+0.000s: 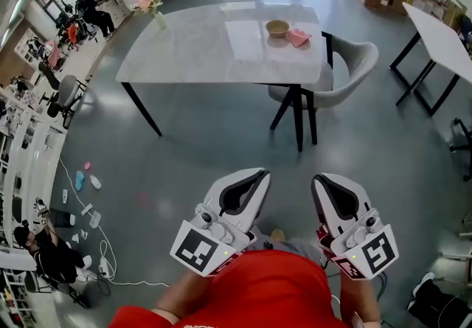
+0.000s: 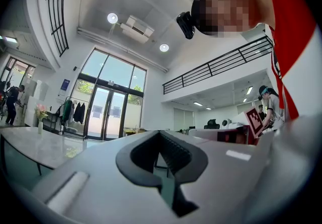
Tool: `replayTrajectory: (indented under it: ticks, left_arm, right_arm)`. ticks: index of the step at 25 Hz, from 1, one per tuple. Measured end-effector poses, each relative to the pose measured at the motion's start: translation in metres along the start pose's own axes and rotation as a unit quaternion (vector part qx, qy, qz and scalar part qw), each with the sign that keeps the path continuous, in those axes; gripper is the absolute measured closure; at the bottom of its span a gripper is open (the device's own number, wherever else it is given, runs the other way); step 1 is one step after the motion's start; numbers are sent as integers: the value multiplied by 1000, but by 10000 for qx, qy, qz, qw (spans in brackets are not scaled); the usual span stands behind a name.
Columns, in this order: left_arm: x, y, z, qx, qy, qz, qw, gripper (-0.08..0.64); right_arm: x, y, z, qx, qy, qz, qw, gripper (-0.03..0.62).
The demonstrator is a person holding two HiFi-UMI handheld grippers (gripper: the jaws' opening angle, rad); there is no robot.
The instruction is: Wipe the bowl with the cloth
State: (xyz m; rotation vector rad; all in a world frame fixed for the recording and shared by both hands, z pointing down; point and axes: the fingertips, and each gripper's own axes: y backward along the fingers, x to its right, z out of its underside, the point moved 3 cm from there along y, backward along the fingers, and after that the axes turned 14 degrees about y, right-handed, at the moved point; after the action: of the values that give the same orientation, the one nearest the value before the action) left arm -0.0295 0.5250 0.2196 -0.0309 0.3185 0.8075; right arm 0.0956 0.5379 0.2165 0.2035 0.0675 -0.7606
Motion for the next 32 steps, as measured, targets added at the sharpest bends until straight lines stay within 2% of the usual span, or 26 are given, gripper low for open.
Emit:
replayTrajectory:
  ticks: [7, 19, 25, 29, 32]
  left_arm:
    - [-3, -7, 0, 172, -147, -98, 9997, 555]
    - [-47, -41, -2, 247, -65, -26, 9997, 555]
    - [-103, -70, -11, 209, 6, -45, 9998, 555]
    - [-154, -98, -24, 278, -119, 5, 9995, 555]
    - [-192, -120, -28, 10, 51, 36, 10000, 555]
  right_arm:
    - [10, 0, 6, -28, -21, -76, 10000, 591]
    - [43, -37, 25, -164, 91, 15, 9998, 591]
    - [74, -89, 41, -327, 134, 50, 9994, 589]
    - [103, -139, 53, -405, 181, 132, 9989, 589]
    - [124, -174, 60, -479, 200, 246, 9983, 591]
